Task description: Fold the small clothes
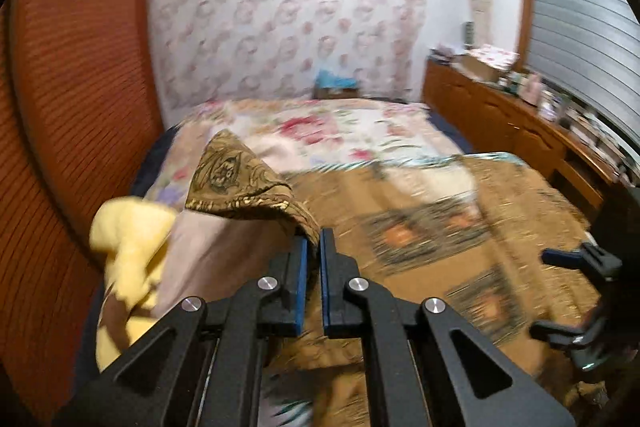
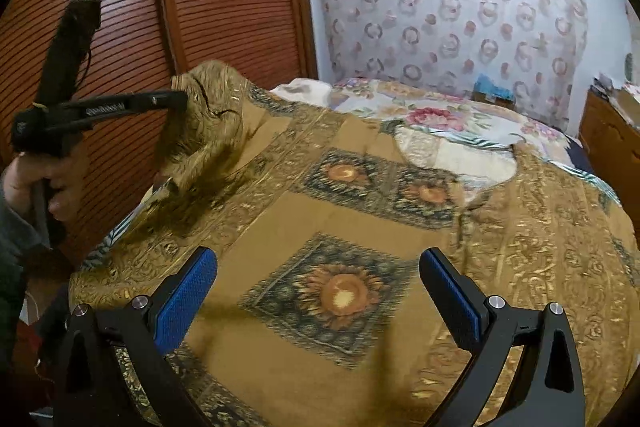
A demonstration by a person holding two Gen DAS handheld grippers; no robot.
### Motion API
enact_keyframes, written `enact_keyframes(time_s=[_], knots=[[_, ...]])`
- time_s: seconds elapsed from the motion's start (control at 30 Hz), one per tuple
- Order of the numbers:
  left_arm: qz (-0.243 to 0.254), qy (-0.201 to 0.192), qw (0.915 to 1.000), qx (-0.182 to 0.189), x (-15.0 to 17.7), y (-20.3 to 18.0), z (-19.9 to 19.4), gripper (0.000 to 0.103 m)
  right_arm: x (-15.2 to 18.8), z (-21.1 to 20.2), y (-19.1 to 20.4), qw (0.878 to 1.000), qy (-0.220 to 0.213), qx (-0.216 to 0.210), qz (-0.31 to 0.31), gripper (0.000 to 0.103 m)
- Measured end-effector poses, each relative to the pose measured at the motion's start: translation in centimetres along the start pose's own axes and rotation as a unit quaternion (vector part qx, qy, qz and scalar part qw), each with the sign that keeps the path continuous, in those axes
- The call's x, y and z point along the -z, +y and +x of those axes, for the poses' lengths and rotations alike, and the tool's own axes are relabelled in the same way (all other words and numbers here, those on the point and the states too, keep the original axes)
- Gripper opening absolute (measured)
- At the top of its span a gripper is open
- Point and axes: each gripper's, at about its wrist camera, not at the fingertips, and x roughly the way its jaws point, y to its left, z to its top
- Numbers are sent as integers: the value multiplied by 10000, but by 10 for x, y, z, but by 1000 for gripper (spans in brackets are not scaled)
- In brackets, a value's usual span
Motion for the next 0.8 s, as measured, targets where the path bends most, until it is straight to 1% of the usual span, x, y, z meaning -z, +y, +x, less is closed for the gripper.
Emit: enact_keyframes(time_s=[0.13, 0.2, 0.27, 0.3, 0.33, 0.37, 0.43, 0.5, 0.53, 0.63, 0.7, 0.8], knots=[[397, 27, 9984, 409, -20, -44, 2, 7, 1, -13, -16, 9997, -93, 121, 199, 101], [576, 91, 9970, 512, -24, -61, 4, 11, 3, -18, -25, 9993, -109, 191, 289, 101], [648, 105, 9960, 604, -23, -70, 2, 24, 6, -21, -32, 9990, -98, 247, 372, 101], [650, 106, 9958, 634, -22, -70, 2, 29, 8, -23, -34, 9988, -98, 276, 398, 101], [642, 114, 9959, 634, -21, -68, 2, 42, 9, -24, -36, 9986, -97, 300, 418, 101], [621, 119, 9959, 644, -17, -65, 2, 51, 10, -25, -37, 9985, -101, 319, 440, 101], [588, 188, 9960, 644, -8, -58, 3, 52, 12, -26, -38, 9982, -100, 341, 475, 101], [515, 382, 9964, 550, 5, -47, 8, 59, 13, -28, -36, 9981, -97, 342, 500, 101], [497, 447, 9966, 491, 10, -46, 11, 65, 14, -29, -34, 9981, -96, 339, 511, 101], [431, 747, 9957, 332, 31, -38, 29, 70, 12, -28, -33, 9982, -62, 316, 514, 101], [340, 1000, 9939, 306, 46, -30, 42, 71, 9, -26, -39, 9982, -41, 335, 486, 101], [230, 1202, 9920, 315, 62, -31, 54, 71, 8, -24, -40, 9984, -3, 356, 450, 101]])
